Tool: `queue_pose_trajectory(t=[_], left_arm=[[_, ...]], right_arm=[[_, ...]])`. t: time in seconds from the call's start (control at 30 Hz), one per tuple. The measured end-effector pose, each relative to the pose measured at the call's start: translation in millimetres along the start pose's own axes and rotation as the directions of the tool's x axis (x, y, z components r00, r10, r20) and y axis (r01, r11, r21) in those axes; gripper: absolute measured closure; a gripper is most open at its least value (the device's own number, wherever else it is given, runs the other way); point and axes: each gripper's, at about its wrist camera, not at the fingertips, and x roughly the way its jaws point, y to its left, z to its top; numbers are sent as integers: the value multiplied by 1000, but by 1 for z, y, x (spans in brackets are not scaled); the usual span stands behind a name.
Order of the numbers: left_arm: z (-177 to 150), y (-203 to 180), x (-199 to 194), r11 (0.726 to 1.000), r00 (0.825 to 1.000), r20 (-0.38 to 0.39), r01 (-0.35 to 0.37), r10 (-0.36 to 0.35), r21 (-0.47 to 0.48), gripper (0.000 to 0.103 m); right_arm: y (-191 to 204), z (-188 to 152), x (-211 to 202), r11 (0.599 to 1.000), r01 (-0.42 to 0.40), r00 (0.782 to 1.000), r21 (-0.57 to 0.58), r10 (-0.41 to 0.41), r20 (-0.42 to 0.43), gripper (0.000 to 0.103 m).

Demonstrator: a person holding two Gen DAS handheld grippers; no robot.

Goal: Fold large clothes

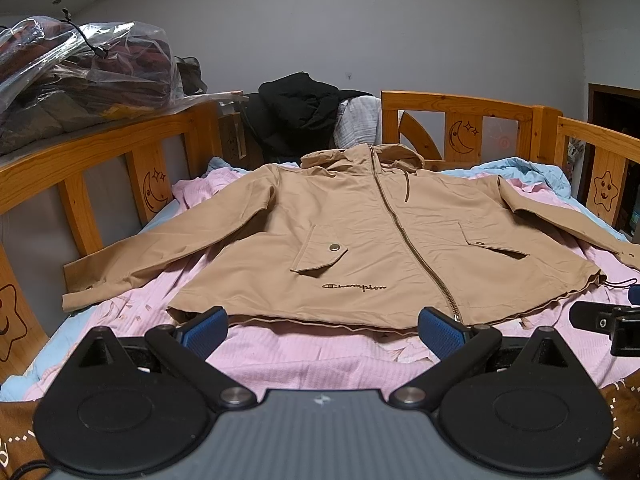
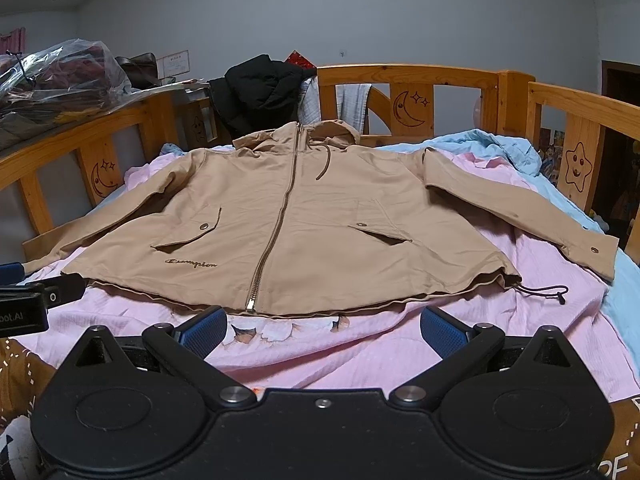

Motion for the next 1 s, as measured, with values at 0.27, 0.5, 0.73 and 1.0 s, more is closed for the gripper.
queue_pose_trajectory(t=[0.27,0.5,0.73,1.0], left_arm=[[0,0,0,1000,1000,1,0,0,0,0],[0,0,0,1000,1000,1,0,0,-1,0],[0,0,0,1000,1000,1,0,0,-1,0],[0,0,0,1000,1000,0,1,-1,-1,0]], right_arm=[[-4,-2,2,1000,1,1000,5,-1,0,0],[-4,-2,2,1000,0,1000,6,0,-2,0],[-4,-2,2,1000,0,1000,8,0,-4,0],[-5,-3,3,1000,0,1000,9,0,-5,0]])
